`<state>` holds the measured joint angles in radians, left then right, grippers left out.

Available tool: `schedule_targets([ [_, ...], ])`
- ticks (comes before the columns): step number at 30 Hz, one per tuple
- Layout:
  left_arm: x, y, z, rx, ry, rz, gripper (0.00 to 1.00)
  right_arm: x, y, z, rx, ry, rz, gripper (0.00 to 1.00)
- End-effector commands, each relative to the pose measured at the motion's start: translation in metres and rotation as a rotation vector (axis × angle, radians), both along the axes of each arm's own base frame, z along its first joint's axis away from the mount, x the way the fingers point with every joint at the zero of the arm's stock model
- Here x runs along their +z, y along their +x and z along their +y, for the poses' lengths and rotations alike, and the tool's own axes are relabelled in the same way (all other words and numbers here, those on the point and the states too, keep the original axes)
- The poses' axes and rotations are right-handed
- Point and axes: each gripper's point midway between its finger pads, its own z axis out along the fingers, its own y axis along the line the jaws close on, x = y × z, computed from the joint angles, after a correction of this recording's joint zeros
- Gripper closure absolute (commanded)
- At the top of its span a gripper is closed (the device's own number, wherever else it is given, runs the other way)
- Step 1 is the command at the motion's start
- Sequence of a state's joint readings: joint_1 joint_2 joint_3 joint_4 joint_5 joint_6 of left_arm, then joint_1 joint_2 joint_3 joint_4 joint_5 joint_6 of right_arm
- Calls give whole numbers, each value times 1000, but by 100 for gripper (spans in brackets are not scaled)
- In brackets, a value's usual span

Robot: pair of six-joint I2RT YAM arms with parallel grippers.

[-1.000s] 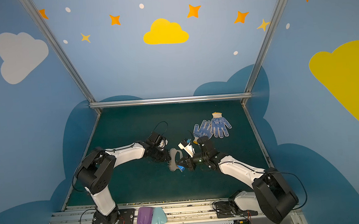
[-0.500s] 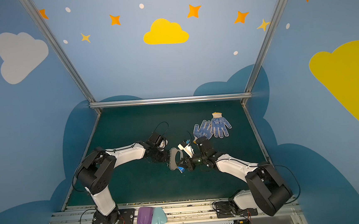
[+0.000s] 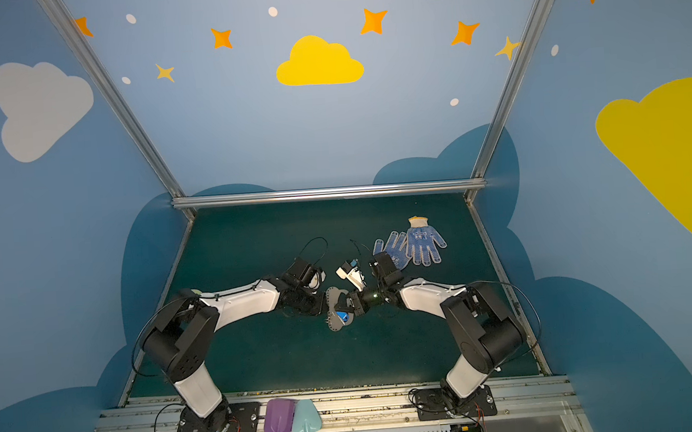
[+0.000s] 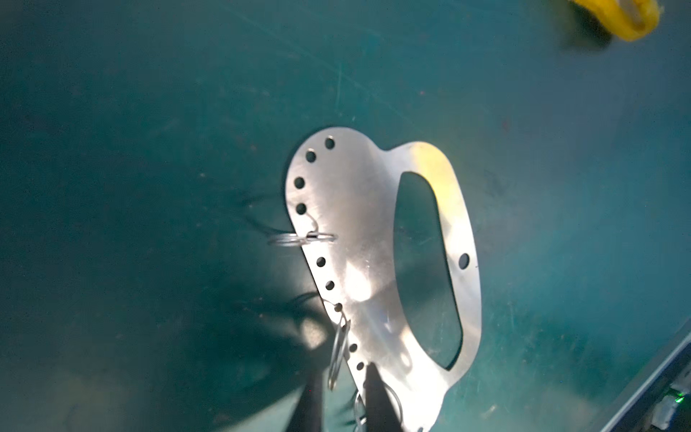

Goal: Put the keys on the keyring

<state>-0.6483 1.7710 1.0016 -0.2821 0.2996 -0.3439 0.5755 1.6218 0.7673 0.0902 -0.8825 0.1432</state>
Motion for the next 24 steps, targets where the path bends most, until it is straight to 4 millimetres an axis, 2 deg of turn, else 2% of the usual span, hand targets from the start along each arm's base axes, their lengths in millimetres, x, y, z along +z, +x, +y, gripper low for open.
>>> schedule_targets([
  [1,-3,-1,4,-5,21,0,93,-1,-4,-1,11,6,27,100],
  [4,-3,-1,4,-4,22,-1,96,-3,-6,-4,5,-2,30,100],
  [11,4,-2,5,-29,29,-38,96,-10,-5,-2,27,-15,85,100],
  [16,18,-9,-4,-146,43,-162,96,-14,-2,-1,56,13,182,100],
  [24,37,-23,-2,-317,50,-312,96,-11,-15,-4,116,80,133,100],
])
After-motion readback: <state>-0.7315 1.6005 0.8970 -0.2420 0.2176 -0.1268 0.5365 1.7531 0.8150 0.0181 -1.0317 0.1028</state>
